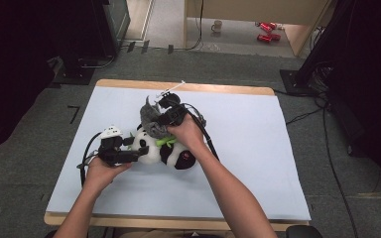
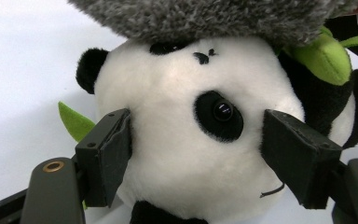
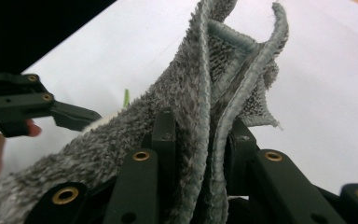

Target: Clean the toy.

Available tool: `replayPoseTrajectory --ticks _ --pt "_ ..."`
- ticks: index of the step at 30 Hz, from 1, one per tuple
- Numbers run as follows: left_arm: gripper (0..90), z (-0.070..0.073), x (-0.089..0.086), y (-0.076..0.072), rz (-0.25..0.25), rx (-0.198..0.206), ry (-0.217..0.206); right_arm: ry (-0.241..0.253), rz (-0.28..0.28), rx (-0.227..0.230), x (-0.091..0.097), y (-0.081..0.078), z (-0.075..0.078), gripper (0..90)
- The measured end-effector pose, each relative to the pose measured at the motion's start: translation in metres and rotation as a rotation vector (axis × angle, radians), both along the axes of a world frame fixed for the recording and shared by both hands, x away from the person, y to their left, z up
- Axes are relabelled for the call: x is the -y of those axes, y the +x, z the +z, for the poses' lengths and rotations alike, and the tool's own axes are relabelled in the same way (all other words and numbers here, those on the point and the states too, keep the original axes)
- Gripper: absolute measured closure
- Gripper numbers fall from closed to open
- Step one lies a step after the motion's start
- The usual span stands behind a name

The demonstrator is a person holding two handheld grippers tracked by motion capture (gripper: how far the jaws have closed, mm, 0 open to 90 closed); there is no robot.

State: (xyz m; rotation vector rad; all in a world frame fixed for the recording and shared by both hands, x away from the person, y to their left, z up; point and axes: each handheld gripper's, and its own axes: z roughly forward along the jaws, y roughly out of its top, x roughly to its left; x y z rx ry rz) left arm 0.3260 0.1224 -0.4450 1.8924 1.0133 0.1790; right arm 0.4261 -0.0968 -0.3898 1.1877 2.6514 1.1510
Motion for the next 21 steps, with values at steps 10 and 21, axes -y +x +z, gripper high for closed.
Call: replayPoseTrajectory --ticks 10,21 --pt "25.3 0.0 0.0 0.0 0.0 -0.006 -0.01 -0.037 -0.052 -0.015 0.024 0.003 -0.002 72.0" --pt "25.3 0.0 -0.001 0.0 -0.002 -0.008 -0.02 -0.05 -0.085 0.022 0.045 0.002 0.006 72.4"
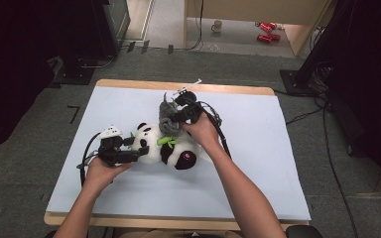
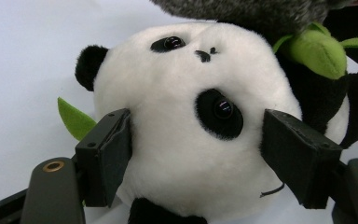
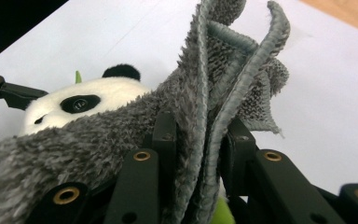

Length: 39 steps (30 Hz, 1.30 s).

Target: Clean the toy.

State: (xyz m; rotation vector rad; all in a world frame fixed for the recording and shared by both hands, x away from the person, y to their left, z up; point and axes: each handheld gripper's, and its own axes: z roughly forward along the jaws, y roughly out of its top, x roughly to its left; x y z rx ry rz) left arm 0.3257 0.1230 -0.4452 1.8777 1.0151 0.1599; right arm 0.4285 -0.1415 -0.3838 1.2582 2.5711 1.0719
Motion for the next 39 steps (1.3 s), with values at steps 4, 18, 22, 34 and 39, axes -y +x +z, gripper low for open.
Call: replayPoseTrajectory --ticks 4,18,22,34,39 --pt "25.3 0.0 0.0 0.0 0.002 -0.002 0.0 0.011 -0.021 0.01 0.009 0.0 0.008 73.5" --pt "25.3 0.0 -0.001 0.001 -0.001 0.0 0.008 0.148 0.094 0.023 -0.033 -0.013 0.039 73.9" --pt "25.2 -0.001 -0.001 0.001 -0.002 0.002 0.007 0.165 0.138 -0.017 -0.054 -0.018 0.031 73.7" --pt "25.3 -0.001 0.0 0.001 0.0 0.001 0.004 0.142 0.141 -0.065 -0.052 -0.021 -0.003 71.3" --pt "25.3 -0.001 -0.001 0.001 0.0 -0.006 -0.005 0.125 0.098 -0.045 -0.033 -0.019 -0.003 71.9"
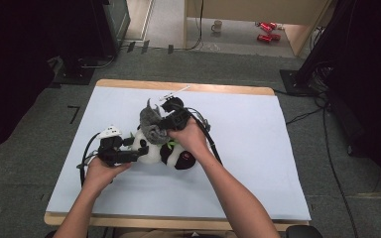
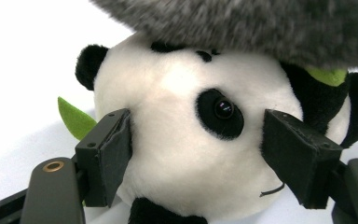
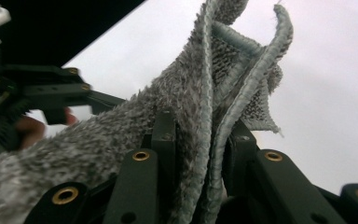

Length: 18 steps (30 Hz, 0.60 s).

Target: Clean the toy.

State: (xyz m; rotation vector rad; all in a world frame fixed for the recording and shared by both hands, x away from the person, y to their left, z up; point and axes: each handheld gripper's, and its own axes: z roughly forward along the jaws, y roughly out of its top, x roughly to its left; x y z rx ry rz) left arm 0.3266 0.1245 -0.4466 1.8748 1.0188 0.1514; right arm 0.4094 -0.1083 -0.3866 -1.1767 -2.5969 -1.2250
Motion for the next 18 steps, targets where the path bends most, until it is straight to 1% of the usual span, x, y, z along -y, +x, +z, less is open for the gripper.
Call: replayPoseTrajectory --ticks 3,6,7,11,13,18 --pt "25.4 0.0 0.0 0.0 0.001 0.0 0.002 -0.025 -0.022 0.009 0.013 0.0 0.0 72.4" --pt "25.6 0.0 0.0 0.001 0.005 0.0 -0.001 -0.074 -0.043 0.016 0.025 0.0 0.001 72.9" --pt "25.8 0.001 0.0 0.002 0.007 0.001 -0.004 -0.083 -0.048 0.02 0.03 0.001 0.001 73.1" --pt "27.0 0.002 0.001 0.004 0.011 0.0 -0.002 -0.065 -0.066 0.024 0.045 0.002 0.001 73.2" --pt "28.0 0.002 0.0 0.005 0.016 -0.007 -0.007 -0.064 -0.074 0.034 0.05 0.003 0.002 73.3" --pt "30.2 0.002 -0.001 0.007 0.017 -0.021 -0.025 -0.063 -0.104 0.029 0.06 0.006 0.003 73.9"
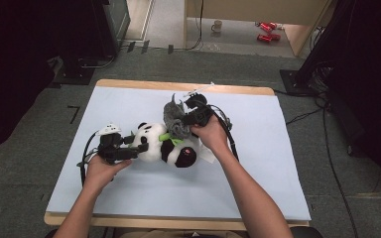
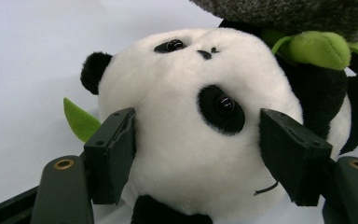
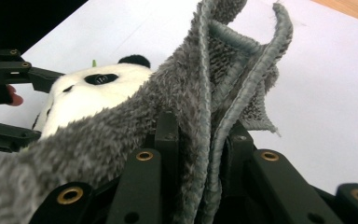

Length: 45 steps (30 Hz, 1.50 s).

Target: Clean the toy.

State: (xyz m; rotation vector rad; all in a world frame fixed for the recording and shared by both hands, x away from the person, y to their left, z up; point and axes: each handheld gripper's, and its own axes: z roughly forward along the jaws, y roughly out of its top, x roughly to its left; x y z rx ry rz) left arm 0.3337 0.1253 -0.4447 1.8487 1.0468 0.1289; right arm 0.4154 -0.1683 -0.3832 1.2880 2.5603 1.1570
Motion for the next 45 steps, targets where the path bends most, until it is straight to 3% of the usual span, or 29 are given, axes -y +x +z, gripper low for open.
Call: replayPoseTrajectory --ticks 5,10,17,22,27,30,34,36,41,45 --pt "34.5 0.003 0.001 0.001 -0.002 0.005 0.021 -0.011 -0.029 0.007 0.01 0.001 0.003 75.2" --pt "35.4 0.003 0.001 0.002 -0.001 0.005 0.019 0.014 -0.049 0.009 0.018 -0.001 0.01 76.1" --pt "34.1 0.005 0.003 0.001 0.004 0.03 0.037 0.077 0.0 0.067 0.005 -0.012 0.037 76.2" --pt "32.2 0.004 0.003 0.001 0.007 0.039 0.031 0.119 0.063 0.072 -0.013 -0.023 0.044 76.1" --pt "31.3 0.004 0.004 0.001 0.01 0.044 0.03 0.156 0.121 0.042 -0.035 -0.034 0.039 76.1" --pt "30.7 0.004 0.004 0.001 0.007 0.046 0.03 0.118 0.148 0.031 -0.048 -0.038 0.03 76.1" --pt "28.6 0.006 0.003 0.0 -0.006 0.059 0.039 0.085 0.134 -0.001 -0.053 -0.035 0.011 76.1" --pt "28.9 0.008 0.001 -0.001 -0.016 0.068 0.037 0.094 0.13 -0.002 -0.052 -0.032 0.005 76.0" --pt "26.1 0.01 -0.003 -0.004 -0.035 0.064 0.022 0.111 0.11 0.008 -0.048 -0.025 0.002 75.9" --pt "20.6 0.007 -0.002 -0.005 -0.038 0.056 0.047 0.1 0.104 0.004 -0.047 -0.017 0.003 75.8"
